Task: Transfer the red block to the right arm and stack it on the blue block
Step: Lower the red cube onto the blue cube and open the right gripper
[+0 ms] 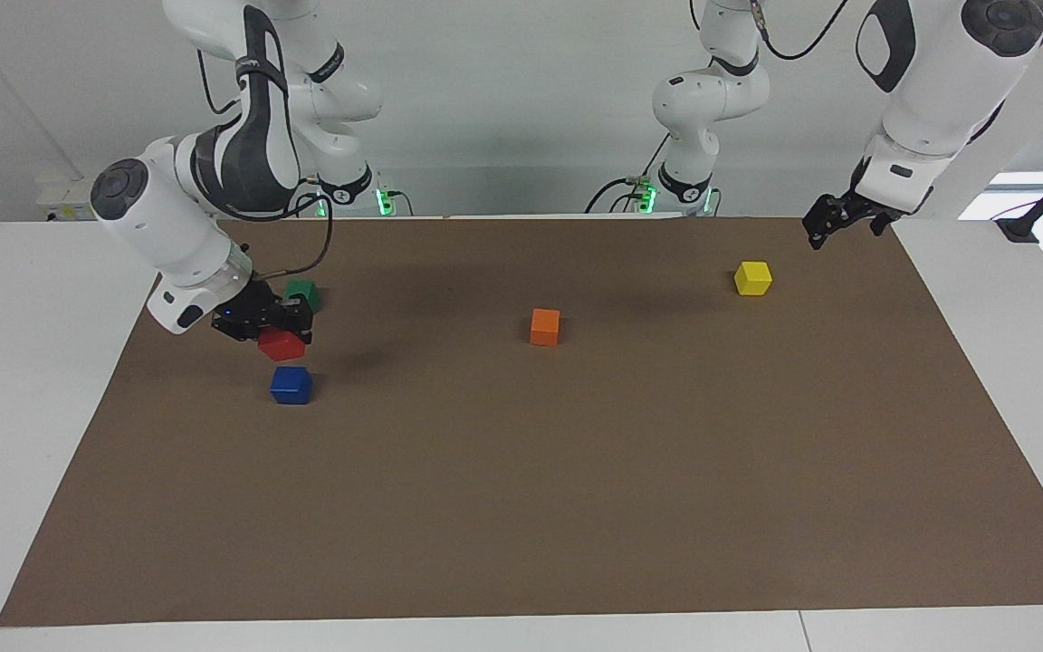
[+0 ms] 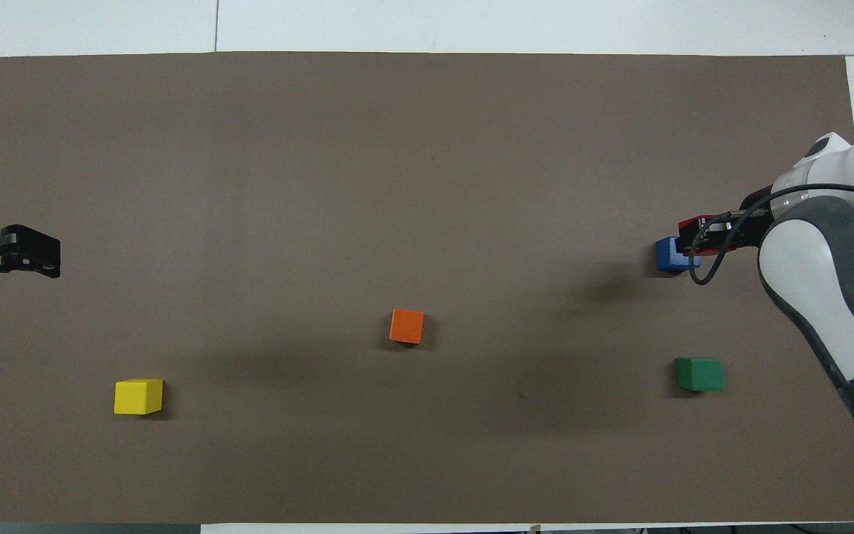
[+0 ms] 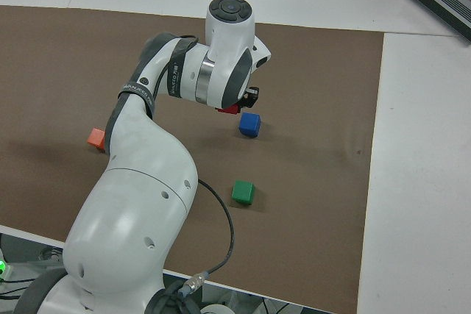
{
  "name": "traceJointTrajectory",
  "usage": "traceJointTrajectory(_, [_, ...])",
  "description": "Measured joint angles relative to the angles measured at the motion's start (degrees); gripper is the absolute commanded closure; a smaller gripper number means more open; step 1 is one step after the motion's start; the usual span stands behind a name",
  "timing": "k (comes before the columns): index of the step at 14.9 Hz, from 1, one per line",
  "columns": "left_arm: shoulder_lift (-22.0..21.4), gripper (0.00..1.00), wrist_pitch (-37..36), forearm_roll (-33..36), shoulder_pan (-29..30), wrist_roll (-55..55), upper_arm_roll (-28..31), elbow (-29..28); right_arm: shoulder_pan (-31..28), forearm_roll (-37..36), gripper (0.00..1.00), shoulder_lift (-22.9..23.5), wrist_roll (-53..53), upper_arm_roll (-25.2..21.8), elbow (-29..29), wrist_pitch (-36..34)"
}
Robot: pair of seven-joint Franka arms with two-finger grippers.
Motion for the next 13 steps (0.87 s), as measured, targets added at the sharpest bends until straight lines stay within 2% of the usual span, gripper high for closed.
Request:
traceJointTrajectory(1, [0.1, 0.0, 1.4, -1.5, -2.5, 0.4, 3.5, 0.0, 0.0, -1.4, 1.0, 0.2, 0.5, 0.0, -0.7, 1.9])
traceJointTrajectory(3, [1.1, 0.0, 2.3, -3.2, -4.0, 1.2, 6.1, 0.4, 0.2, -3.7, 1.0, 0.6, 2.3, 0.0, -2.7, 6.1])
traceJointTrajectory(6, [2.9, 0.0, 2.5, -3.5, -5.2, 1.2, 5.8, 0.6, 1.6, -6.8, 1.0, 1.6, 5.7, 0.1, -4.2, 10.9])
traceJointTrajectory(13, [3.1, 0.0, 2.6, -3.5, -5.4, 2.2, 6.0, 1.0, 1.4, -7.2, 1.0, 5.4, 11.1, -0.2, -5.0, 14.3])
